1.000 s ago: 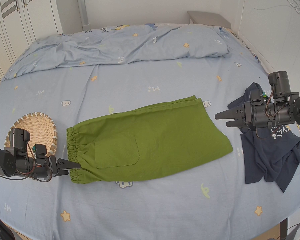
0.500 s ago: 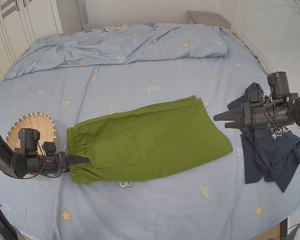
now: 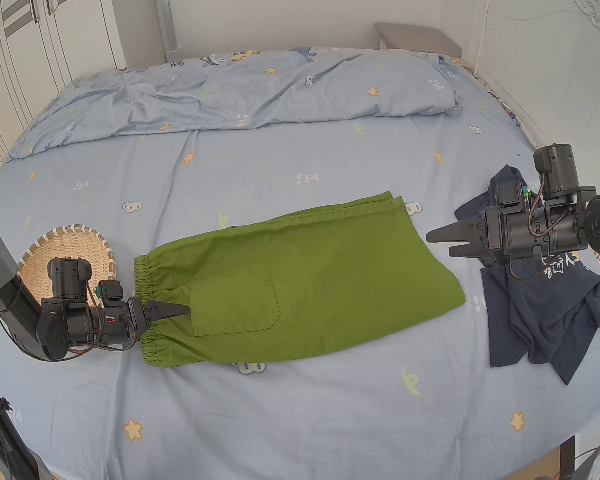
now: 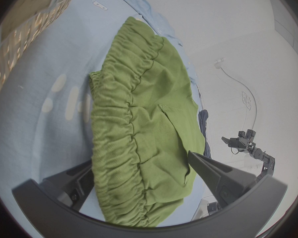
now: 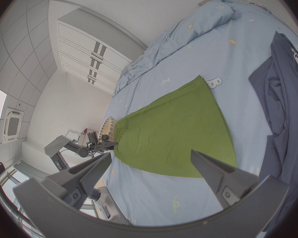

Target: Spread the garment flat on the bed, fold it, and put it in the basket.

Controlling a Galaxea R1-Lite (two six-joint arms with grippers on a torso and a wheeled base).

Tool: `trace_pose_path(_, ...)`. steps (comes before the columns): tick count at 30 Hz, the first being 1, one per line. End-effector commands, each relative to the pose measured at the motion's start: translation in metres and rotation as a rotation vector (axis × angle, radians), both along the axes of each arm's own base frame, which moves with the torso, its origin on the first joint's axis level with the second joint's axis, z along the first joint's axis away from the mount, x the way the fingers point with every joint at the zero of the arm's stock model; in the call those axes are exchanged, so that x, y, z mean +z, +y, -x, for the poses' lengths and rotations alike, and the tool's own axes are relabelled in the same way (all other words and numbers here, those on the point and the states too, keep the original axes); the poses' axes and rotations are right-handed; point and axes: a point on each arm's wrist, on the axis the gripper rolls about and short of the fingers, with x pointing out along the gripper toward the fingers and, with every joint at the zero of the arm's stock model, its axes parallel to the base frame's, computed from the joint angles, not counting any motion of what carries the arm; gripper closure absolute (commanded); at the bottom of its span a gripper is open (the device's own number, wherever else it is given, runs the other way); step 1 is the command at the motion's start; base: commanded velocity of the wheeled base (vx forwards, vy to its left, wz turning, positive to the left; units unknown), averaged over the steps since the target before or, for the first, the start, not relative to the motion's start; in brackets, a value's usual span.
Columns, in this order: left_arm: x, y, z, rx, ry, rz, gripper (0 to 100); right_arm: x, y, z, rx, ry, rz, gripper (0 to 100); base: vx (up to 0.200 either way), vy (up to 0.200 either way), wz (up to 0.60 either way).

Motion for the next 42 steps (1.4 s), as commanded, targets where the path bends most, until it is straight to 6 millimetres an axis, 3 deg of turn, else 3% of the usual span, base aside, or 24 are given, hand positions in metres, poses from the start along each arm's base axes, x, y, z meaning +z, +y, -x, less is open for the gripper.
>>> trace_pose_path(1,-0.008,0.0,-0.002,0.01,0.028,0.007,0,-0.001,0.0,-0.001,0.0,0.003,0.0,0,0.0,0.0,0.0)
trace_pose_path(3,-0.007,0.001,-0.003,0.019,0.028,0.015,0,0.0,0.0,-0.001,0.0,0.001,0.0,0,0.0,0.0,0.0)
trace_pose_path(4,-0.006,0.001,-0.003,0.023,0.028,0.02,100,0.0,0.0,-0.001,0.0,0.001,0.0,0,0.0,0.0,0.0)
trace_pose_path(12,0.0,0.0,-0.004,0.046,0.037,0.059,100,-0.005,-0.003,-0.006,-0.014,0.01,0.004,0,0.0,0.0,0.0)
trace_pose_path(20,0.027,0.003,0.003,0.077,0.015,0.115,100,-0.04,-0.026,-0.042,-0.09,0.081,0.03,0,0.0,0.0,0.0)
trace_pose_path(23,0.028,0.003,0.004,0.079,0.024,0.117,100,-0.061,-0.036,-0.057,-0.101,0.112,0.052,0,0.0,0.0,0.0)
trace_pose_path(31,0.028,0.002,0.004,0.074,0.026,0.116,100,-0.086,-0.05,-0.077,-0.135,0.154,0.059,0,0.0,0.0,0.0)
trace_pose_path(42,0.026,0.001,0.004,0.071,0.028,0.116,100,-0.106,-0.042,-0.084,-0.102,0.221,0.07,0,0.0,0.0,0.0)
